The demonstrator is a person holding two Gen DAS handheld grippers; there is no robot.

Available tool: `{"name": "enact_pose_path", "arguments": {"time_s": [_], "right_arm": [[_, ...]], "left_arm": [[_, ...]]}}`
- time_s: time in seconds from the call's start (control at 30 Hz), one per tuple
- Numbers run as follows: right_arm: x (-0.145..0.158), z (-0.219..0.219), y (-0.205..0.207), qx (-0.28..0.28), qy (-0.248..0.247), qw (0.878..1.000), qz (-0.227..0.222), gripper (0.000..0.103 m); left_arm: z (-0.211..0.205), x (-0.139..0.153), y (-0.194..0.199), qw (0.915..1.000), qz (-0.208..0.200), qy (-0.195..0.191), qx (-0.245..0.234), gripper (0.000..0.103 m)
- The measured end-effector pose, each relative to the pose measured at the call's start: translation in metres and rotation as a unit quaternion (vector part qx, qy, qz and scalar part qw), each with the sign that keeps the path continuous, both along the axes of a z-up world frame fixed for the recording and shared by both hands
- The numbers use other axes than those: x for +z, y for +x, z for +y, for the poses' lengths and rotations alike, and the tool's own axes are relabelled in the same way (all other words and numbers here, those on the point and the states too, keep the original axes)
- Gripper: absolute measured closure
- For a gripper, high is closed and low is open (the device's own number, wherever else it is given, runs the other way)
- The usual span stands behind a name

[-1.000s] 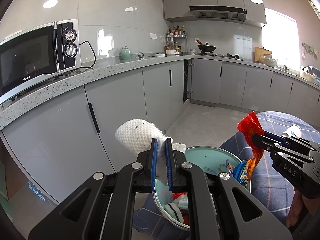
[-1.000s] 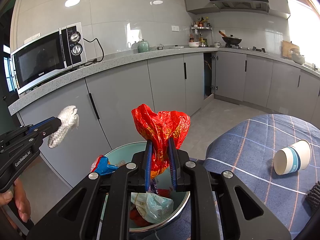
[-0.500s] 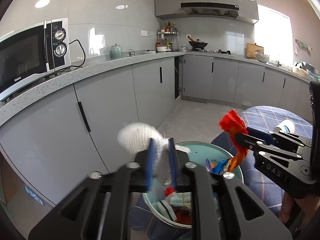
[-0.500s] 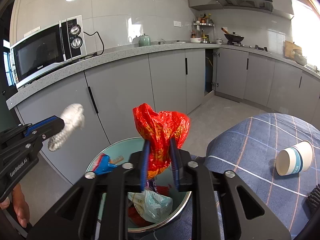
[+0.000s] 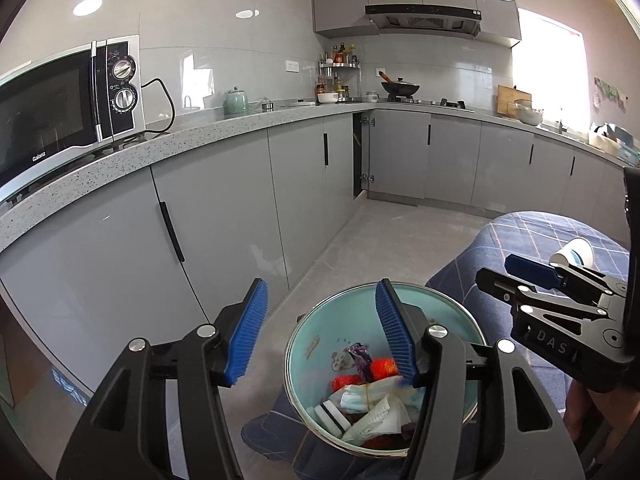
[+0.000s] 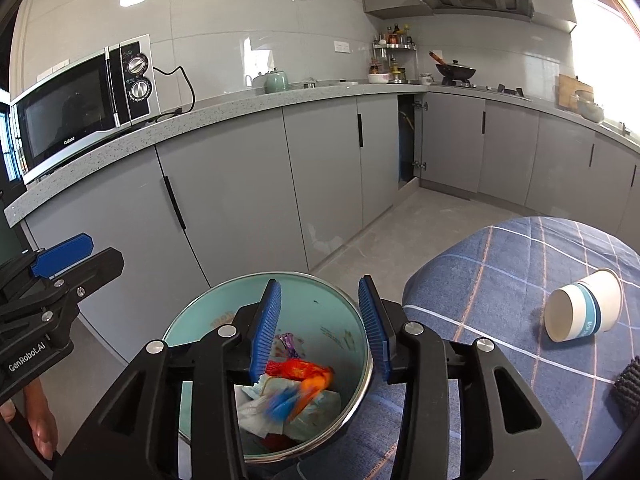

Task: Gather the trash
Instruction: 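Open both tools to drop the mesh cloth and red bag into the bucket, then move both open tools back over the table toward the cup and scrubber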

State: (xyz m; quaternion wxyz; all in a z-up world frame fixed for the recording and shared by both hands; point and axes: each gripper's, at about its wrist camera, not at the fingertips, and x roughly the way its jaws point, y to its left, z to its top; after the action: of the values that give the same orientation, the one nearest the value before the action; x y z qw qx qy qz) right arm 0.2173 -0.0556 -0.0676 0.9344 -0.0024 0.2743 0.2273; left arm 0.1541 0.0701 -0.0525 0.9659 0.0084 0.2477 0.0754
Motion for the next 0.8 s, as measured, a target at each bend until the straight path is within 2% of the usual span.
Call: {"name": "enact_pose_path", "arguments": {"time_s": [0.8], "right_arm": [[-0.0019, -0.0067, -0.004, -0.002, 0.006, 1.0, 0.001, 0.061]], "left_arm": [[0.0019, -0.0017, -0.0003, 1.0, -0.002, 0.004, 0.009, 0.04]]}}
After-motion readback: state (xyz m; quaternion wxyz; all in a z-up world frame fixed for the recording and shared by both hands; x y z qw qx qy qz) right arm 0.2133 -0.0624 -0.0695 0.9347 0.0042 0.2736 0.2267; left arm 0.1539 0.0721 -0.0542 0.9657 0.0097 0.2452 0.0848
